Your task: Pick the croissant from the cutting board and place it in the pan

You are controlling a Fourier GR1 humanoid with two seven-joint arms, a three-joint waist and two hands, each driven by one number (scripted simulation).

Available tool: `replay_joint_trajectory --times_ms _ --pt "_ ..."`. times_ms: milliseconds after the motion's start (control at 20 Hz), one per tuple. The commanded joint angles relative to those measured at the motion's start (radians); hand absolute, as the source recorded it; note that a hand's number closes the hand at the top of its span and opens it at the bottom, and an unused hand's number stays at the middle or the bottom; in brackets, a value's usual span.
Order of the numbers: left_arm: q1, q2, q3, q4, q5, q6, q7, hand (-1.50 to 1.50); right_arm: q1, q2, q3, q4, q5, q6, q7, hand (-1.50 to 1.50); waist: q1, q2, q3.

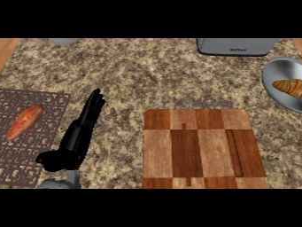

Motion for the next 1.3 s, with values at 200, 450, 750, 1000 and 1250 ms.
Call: replay_joint_trajectory --times_ms 200,450,750,1000,1250 --pt "-0.023 -0.012 -0.002 0.05 -0.015 0.001 -0.017 0.0 0.064 -0.028 0.026 -0.024 -0.01 0.126 -0.086 -1.5 -0.006 -0.005 -0.002" --pt "-0.028 0.021 0.041 0.031 0.018 -0.03 0.004 0.0 0.135 -0.003 0.044 -0.029 -0.022 0.129 -0.166 -1.5 -0.012 -0.009 -0.003" --pt "-0.002 0.032 0.055 -0.019 0.029 -0.038 0.004 0.0 0.169 -0.014 0.086 -0.028 -0.005 0.141 -0.195 -1.5 -0.01 -0.009 -0.003" --pt "0.043 -0.001 0.01 -0.07 -0.003 -0.004 0.043 0.0 0.143 -0.007 0.094 -0.019 -0.016 0.074 -0.145 -1.5 -0.005 -0.01 -0.003" --pt "0.022 -0.003 0.014 -0.057 0.003 -0.019 0.045 0.0 0.167 -0.023 0.115 -0.015 -0.017 0.062 -0.163 -1.5 -0.007 -0.009 -0.002"
